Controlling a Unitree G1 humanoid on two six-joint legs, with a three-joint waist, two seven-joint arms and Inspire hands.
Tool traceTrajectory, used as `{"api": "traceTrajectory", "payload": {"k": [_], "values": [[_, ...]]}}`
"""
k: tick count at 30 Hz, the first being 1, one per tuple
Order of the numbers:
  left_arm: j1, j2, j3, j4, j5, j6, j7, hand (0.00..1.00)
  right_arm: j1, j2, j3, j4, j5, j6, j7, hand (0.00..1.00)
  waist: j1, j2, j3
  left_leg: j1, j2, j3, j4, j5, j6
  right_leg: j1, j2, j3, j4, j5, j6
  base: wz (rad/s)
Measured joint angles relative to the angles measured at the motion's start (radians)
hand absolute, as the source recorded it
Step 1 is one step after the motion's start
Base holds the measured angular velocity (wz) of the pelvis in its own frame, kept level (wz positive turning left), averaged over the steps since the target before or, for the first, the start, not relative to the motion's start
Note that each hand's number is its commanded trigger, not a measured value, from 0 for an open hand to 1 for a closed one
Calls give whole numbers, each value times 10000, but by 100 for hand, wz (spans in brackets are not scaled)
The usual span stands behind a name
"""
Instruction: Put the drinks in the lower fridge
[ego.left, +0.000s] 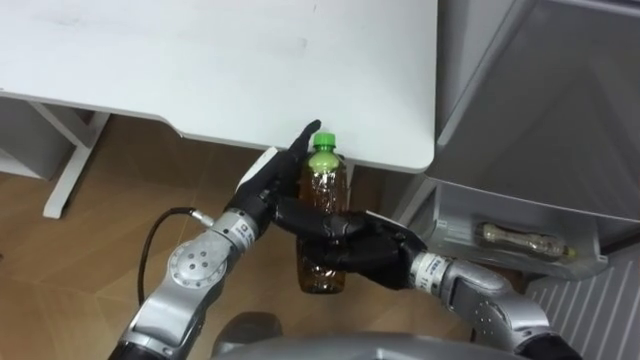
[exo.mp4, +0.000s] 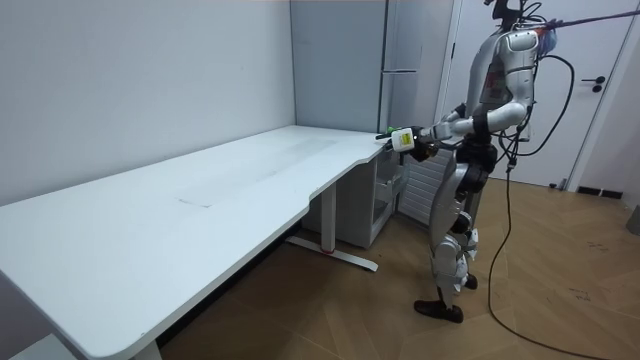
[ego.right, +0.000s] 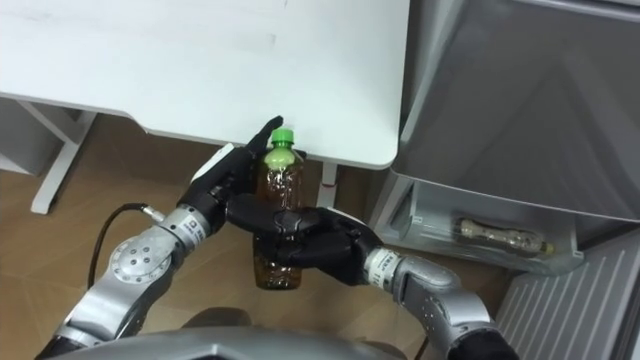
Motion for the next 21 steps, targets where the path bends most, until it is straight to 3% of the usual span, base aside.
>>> {"api": "traceTrajectory", "payload": {"k": [6,13,16,21], "values": [[2,84,-10,-118,9,3,1,0,0,31,37,32,29,-130,-5,100,-1,1,15,15,-1,-30,70,-1,-1,111,3,-31,1,11,-12,0],[0,306,76,-916,32,-12,232,0,6,220,-126,32,441,-623,119,100,-26,72,40,25,9,-107,60,-5,-6,102,35,-60,2,25,-34,0],[1,322,89,-1181,136,-52,309,0,7,225,-174,15,623,-810,247,100,-15,124,10,4,12,-106,70,-4,-5,98,38,-61,11,29,-34,0],[5,338,112,-1941,1359,-193,319,0,6,251,-366,20,841,-1202,731,100,29,180,-18,3,10,-104,54,0,-5,134,39,-59,-5,36,-35,0]]}}
